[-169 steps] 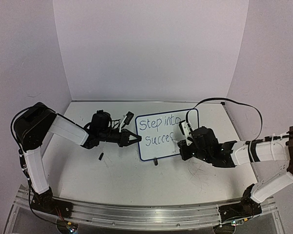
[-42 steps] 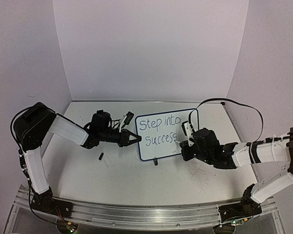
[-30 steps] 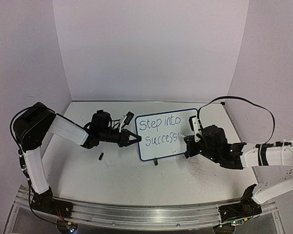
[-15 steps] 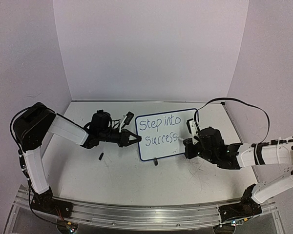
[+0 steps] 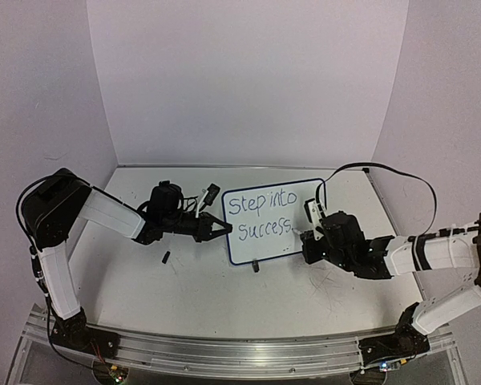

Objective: Write a sentence on the whiteboard
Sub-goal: Write a sentence on the whiteboard, then place the whiteboard at the center of the board.

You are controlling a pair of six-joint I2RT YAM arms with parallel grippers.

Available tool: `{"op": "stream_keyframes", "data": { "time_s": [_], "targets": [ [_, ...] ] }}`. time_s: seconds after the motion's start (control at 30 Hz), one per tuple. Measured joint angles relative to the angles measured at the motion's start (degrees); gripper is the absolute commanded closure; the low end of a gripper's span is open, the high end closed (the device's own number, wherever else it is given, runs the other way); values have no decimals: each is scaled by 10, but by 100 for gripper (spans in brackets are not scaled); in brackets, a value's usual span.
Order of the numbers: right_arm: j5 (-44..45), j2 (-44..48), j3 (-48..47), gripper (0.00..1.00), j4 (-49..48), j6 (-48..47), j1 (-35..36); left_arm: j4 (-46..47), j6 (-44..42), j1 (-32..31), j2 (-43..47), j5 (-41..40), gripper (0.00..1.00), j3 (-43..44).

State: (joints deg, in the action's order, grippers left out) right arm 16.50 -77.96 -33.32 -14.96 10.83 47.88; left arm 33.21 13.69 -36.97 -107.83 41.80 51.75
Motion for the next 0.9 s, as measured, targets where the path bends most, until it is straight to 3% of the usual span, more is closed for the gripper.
{"op": "stream_keyframes", "data": {
  "time_s": [0.23, 0.57, 0.63, 0.8, 0.9],
  "targets": [
    [1, 2, 0, 100, 1, 0, 0, -2, 0, 0, 1, 0, 98, 0],
    [-6, 193, 9, 100, 35, 8, 0, -35, -19, 0, 2, -45, 56, 0],
    [2, 199, 9, 100, 37, 6, -1, -42, -17, 0, 4, -54, 43, -1],
    [11, 188, 9, 100, 50, -2, -4, -85, -15, 6, 62, -96, 25, -34],
    [10, 187, 9, 100, 51, -12, -4, -126, -5, 10, 119, -132, 27, -54]
  ]
}}
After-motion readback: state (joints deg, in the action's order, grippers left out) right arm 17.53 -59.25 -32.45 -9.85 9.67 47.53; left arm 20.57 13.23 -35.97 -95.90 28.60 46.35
